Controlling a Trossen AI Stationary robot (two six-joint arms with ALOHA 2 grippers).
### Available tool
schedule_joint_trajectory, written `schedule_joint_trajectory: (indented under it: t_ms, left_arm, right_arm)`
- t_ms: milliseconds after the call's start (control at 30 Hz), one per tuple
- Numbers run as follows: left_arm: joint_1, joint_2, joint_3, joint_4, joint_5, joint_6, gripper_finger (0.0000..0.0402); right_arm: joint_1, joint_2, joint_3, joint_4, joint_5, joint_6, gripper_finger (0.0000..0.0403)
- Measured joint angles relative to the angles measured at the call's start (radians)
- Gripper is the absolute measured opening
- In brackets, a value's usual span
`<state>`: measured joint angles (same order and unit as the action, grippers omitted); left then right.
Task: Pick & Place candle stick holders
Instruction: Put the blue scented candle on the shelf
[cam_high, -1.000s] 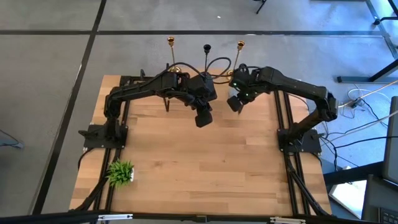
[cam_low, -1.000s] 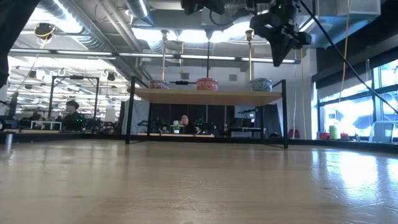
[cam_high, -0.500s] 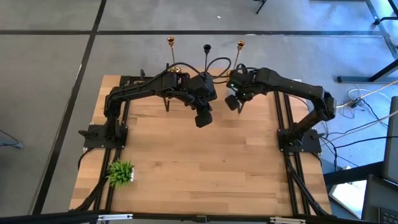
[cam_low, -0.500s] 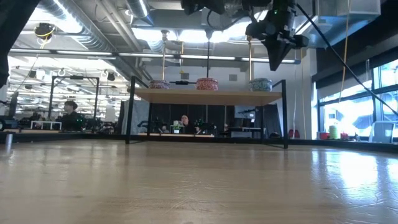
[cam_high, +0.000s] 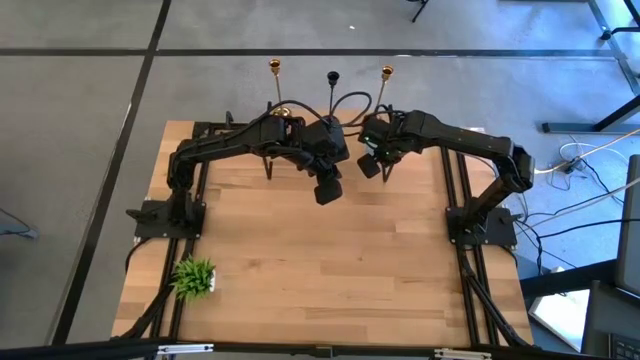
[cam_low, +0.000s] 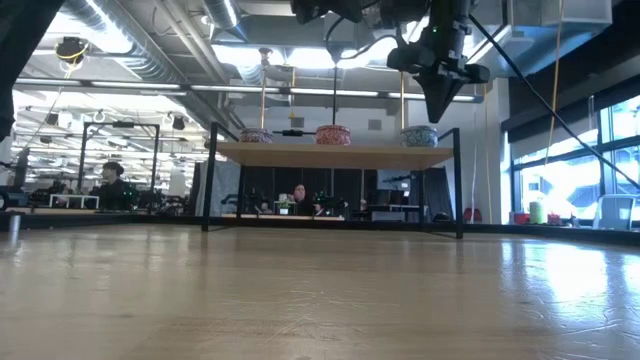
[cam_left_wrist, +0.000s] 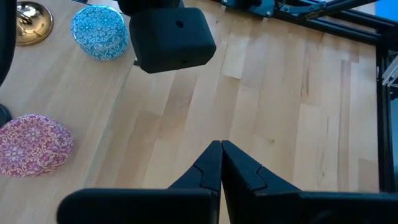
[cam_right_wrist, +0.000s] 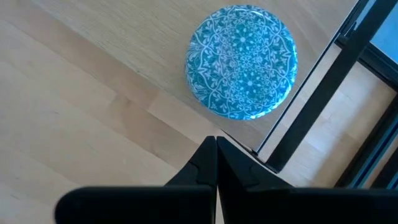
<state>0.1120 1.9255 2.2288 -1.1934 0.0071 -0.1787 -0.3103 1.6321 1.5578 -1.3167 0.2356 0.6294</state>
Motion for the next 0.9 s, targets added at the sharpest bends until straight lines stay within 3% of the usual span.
schedule_joint_trajectory:
  t_ms: [900]
  left_arm:
    - [0.001, 0.000, 0.000, 0.000, 0.001, 0.002, 0.0002]
  right_arm:
    - [0.000, 0.016, 0.000, 0.042, 0.030, 0.047, 0.0000]
